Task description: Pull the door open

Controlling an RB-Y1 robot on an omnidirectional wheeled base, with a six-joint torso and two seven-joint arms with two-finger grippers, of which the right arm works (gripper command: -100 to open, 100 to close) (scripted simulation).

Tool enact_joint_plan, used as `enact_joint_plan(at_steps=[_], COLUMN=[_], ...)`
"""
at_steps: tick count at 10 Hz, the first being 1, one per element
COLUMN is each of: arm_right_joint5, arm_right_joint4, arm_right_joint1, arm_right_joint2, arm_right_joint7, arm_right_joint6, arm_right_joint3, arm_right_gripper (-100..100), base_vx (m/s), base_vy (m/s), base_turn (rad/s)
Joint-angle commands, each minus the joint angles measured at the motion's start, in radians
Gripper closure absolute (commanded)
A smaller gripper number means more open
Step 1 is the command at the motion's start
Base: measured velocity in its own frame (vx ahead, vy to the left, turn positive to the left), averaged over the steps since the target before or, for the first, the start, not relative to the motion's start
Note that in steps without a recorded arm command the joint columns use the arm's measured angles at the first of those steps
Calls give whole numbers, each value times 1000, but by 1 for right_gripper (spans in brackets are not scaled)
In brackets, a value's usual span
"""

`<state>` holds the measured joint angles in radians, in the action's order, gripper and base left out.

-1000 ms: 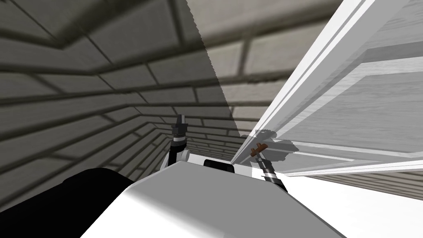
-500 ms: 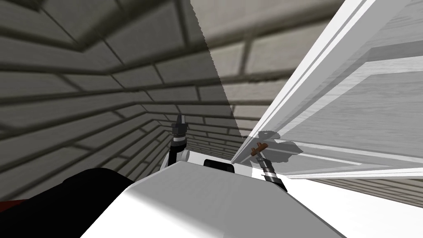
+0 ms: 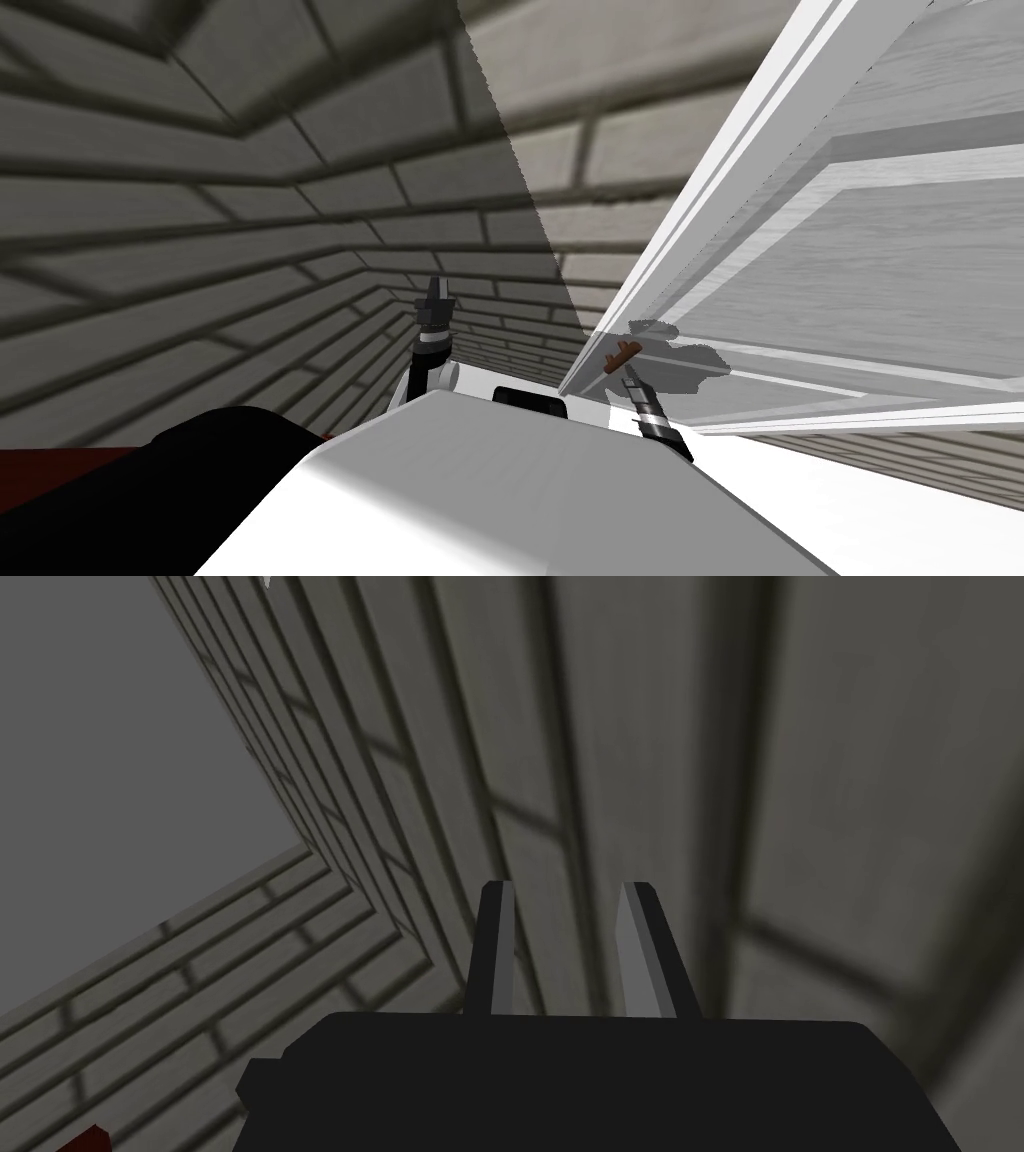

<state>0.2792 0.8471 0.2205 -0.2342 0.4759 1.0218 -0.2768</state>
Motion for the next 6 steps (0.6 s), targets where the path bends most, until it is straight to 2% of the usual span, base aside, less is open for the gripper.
enact_joint_plan(at_steps=[1, 3, 4, 6], arm_right_joint5=[-11, -28, -28, -48], arm_right_joint4=[-2, -5, -5, -9], arm_right_joint1=[-5, -13, -13, -22], arm_right_joint2=[3, 7, 7, 11], arm_right_joint7=[-46, -103, -109, -173], arm_right_joint6=[-4, -10, -10, -17], arm_right_joint3=[2, 6, 6, 10], arm_right_gripper=[-100, -100, -100, -100], base_vx=[-29, -36, -33, -32], base_vy=[-9, -12, -14, -18], base_turn=[41, 42, 16, 43])
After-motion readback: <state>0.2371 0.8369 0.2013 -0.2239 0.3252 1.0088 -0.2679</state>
